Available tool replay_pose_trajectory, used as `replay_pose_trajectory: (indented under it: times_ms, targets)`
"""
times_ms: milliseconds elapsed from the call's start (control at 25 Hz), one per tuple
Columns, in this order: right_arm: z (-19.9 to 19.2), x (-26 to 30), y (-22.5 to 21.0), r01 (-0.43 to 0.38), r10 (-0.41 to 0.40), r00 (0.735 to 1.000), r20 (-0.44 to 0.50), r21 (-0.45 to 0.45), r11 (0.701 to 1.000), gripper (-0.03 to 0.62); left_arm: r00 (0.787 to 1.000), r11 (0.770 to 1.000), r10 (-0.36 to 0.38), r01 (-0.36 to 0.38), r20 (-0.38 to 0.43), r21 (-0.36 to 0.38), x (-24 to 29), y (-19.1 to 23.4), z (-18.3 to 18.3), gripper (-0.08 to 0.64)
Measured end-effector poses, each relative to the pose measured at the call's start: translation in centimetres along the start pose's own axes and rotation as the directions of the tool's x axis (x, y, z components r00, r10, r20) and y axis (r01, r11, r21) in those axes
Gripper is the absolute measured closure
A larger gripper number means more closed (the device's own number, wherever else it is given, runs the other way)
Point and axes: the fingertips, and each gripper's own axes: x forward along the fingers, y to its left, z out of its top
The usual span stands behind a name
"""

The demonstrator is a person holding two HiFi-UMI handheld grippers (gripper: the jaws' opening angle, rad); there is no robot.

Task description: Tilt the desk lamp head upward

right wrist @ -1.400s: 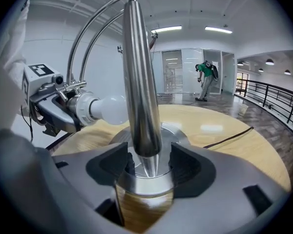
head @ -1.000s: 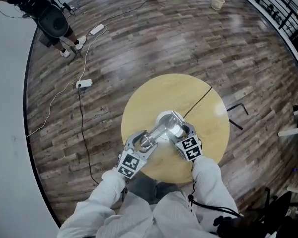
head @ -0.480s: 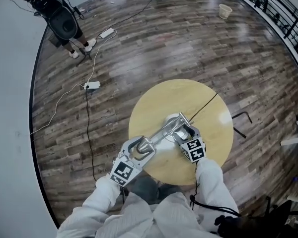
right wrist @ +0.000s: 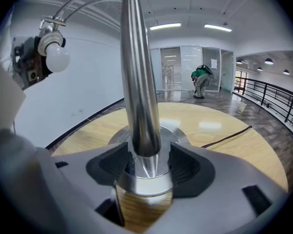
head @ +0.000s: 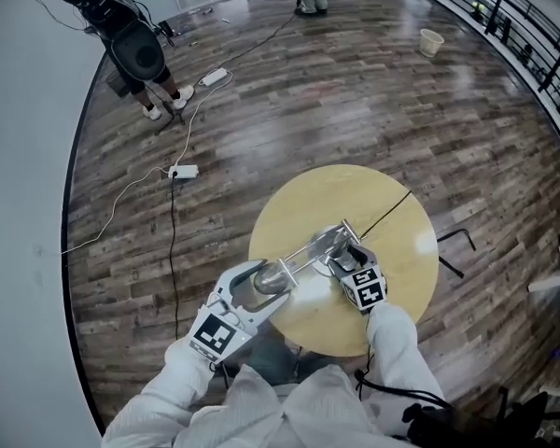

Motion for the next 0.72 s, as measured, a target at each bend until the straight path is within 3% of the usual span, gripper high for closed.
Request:
replay_pose_trajectory:
  times_ms: [440, 720]
  targets:
    - [0.1, -0.2, 0.7, -0.002, 0.002, 1.000, -0.014, -0.011, 1.000, 0.328, 0.997, 0.998, -0.035, 0.032, 0.070, 0.049, -1.3, -0.1, 8.0, 0.275]
    - [-0.1, -0.4, 0.7, -0.005, 0.004, 1.000, -0.020, -0.016, 1.000, 0.328, 0.996, 0.996, -0.065, 0.060, 0.059, 0.073, 0.2, -0.3, 12.7, 0.276]
